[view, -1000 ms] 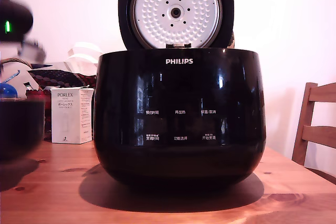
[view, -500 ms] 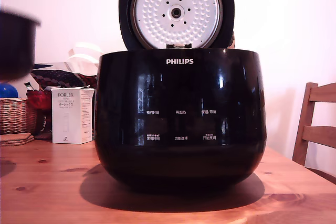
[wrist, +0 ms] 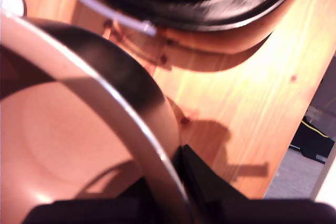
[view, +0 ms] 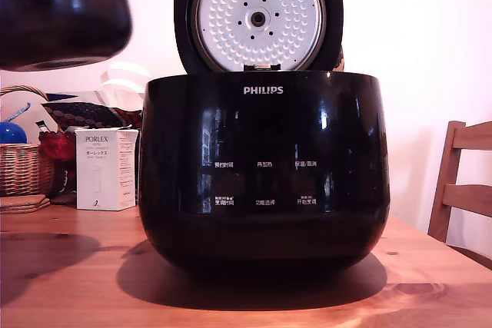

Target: Pick up the metallic pot next to the rice cooker

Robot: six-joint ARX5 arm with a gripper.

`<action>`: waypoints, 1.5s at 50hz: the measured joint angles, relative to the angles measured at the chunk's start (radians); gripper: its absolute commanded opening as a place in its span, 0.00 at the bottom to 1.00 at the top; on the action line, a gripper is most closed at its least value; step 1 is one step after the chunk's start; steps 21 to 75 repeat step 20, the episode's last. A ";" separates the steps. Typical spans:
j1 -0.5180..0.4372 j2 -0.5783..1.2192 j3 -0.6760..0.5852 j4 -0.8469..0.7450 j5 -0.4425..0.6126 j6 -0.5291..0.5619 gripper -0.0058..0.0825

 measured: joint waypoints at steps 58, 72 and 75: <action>-0.005 0.000 0.000 -0.001 -0.002 -0.016 0.04; -0.005 0.000 0.000 -0.001 -0.002 -0.016 0.04; -0.005 0.000 0.000 -0.001 -0.002 -0.016 0.04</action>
